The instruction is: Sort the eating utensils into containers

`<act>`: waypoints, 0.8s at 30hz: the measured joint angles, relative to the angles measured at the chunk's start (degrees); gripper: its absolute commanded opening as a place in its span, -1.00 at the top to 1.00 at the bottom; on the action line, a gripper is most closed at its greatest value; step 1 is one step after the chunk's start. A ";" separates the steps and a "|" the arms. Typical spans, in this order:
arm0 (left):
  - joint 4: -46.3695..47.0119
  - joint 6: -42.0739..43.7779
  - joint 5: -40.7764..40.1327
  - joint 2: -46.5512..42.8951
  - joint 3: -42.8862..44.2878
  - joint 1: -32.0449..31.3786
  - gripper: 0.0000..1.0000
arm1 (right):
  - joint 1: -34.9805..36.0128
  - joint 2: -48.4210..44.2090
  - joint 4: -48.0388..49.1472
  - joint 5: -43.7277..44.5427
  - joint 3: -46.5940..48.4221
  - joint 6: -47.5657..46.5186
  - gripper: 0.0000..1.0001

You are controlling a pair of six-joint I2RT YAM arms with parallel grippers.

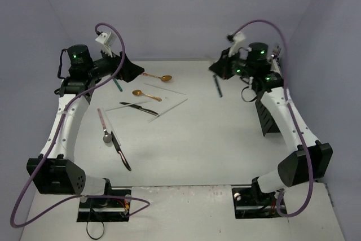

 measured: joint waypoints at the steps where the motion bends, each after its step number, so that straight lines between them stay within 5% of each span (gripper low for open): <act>1: -0.65 -0.18 -2.47 -0.01 0.19 0.24 -0.82 | -3.40 -0.71 0.82 1.55 0.11 -0.09 1.00; 8: 0.81 -2.11 -17.34 -3.10 -6.77 -0.29 -0.82 | -22.43 -4.46 15.88 16.02 -0.18 1.12 1.00; 15: 1.11 -3.07 -25.47 -1.49 -9.05 -0.29 -0.81 | -22.42 -1.05 30.69 32.12 -0.27 3.02 1.00; 24: 3.22 -2.01 -27.20 -0.78 -11.16 -0.29 -0.82 | -22.38 13.73 33.99 42.50 2.27 8.08 1.00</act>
